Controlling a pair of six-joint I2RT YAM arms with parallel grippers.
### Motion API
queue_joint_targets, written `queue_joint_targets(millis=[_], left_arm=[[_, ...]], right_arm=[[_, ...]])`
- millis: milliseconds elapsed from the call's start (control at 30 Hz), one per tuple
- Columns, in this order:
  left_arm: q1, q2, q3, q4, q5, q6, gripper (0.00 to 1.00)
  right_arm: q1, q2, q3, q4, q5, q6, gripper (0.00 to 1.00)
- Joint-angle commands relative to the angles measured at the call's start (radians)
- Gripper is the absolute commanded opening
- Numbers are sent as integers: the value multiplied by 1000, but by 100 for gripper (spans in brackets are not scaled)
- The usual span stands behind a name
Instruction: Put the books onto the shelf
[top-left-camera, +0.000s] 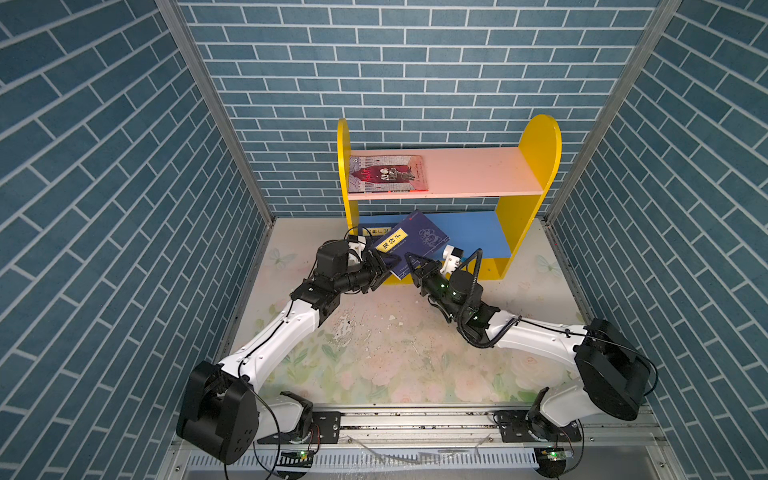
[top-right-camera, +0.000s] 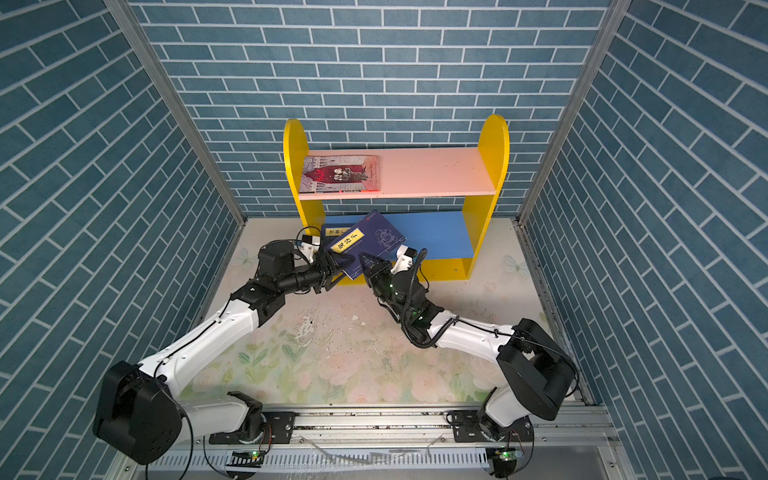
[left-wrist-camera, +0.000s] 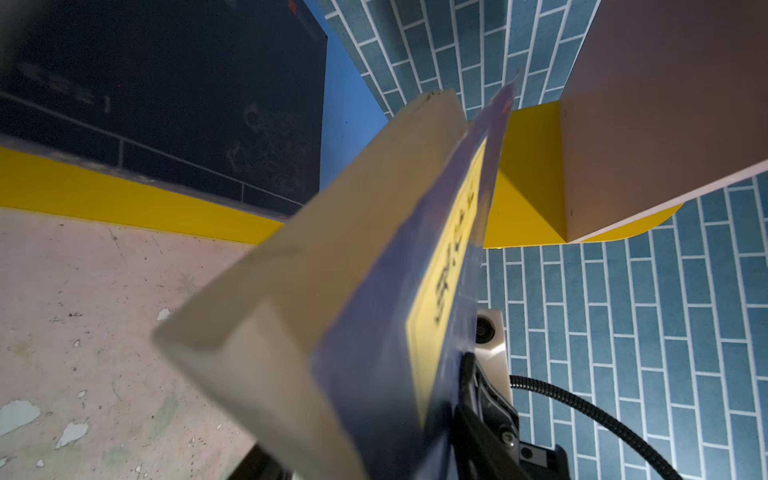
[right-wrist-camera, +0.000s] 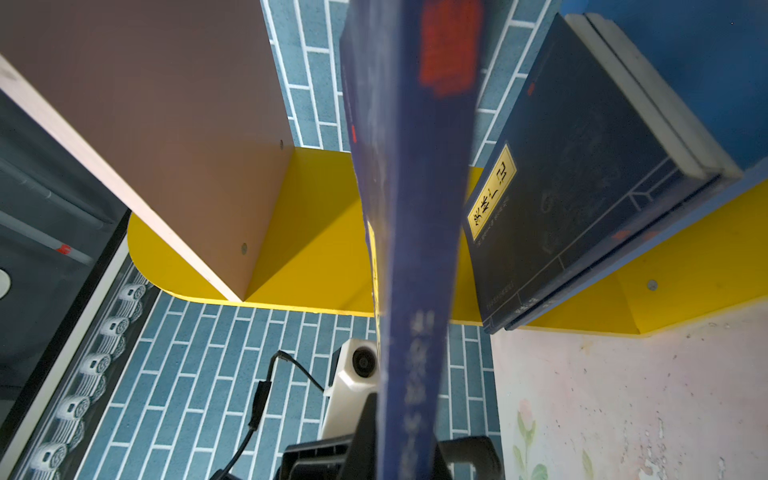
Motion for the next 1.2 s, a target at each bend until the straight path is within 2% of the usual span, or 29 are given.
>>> queue_joint_targets(millis=[0,133,333,667,967,1167], left_arm=[[12,8,22,38,-17,-29,52],[27,7,21,57,-17,-59,39],[37,12,21,72,-18,-86,33],[55,-5,30,60,-5,-112,1],[71,-23,53,25,18,-89,0],[77,-29,70,52,39,-110,0]], right_arm=[[7,8,-11,111,0,44,8],[16,8,-18,113,5,48,8],[26,17,-5,101,-7,57,9],[45,49,-25,148,-1,82,16],[46,25,-52,116,-17,77,30],[40,-17,-91,75,-12,52,33]])
